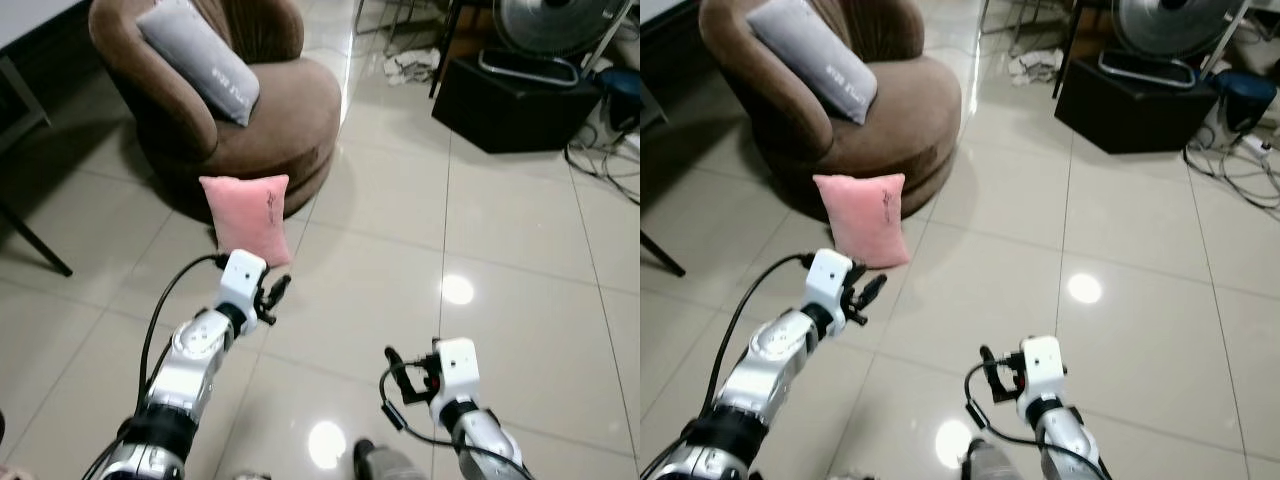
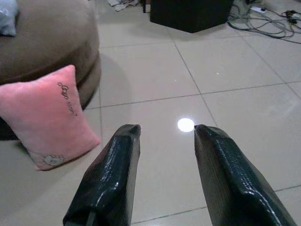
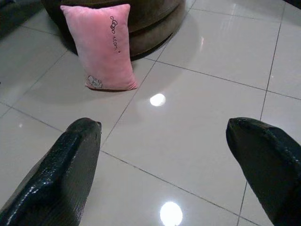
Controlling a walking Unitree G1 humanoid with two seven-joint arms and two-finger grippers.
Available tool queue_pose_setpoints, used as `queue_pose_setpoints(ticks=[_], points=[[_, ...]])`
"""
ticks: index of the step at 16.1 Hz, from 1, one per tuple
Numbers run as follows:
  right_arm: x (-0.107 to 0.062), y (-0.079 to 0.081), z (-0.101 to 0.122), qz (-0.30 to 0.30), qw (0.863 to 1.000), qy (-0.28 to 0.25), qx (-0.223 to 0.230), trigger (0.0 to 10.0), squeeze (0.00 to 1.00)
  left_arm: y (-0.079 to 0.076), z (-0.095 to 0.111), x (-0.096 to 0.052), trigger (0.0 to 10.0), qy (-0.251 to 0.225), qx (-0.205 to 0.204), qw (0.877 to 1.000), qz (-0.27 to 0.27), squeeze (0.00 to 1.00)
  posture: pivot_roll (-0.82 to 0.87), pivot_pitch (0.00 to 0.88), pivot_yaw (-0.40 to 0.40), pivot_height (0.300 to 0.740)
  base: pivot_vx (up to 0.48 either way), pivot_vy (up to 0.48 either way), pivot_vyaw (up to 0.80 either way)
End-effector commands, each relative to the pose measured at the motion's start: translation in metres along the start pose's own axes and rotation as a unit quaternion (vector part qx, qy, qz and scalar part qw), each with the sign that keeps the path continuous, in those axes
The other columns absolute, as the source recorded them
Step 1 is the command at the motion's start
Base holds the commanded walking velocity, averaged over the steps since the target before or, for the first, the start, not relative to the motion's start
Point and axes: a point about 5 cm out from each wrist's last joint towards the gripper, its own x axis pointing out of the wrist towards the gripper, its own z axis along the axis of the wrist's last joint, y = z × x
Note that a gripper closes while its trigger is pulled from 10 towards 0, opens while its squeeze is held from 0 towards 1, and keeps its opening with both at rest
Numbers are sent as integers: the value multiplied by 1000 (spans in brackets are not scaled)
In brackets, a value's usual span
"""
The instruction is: Move the pillow to the sofa from floor
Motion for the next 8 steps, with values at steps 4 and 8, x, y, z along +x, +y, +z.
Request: queue_pose_setpoints(ticks=[4,8], points=[[4,-1,11,-9,999,-35,-4,10000,0,9,4,-3,10000,-15,6,1000,24,0,-90,107,30,740,439,0,0],[6,0,12,-4,999,-40,-6,10000,0,6,3,-3,10000,-19,1,1000,17,0,-86,93,32,740,447,0,0]])
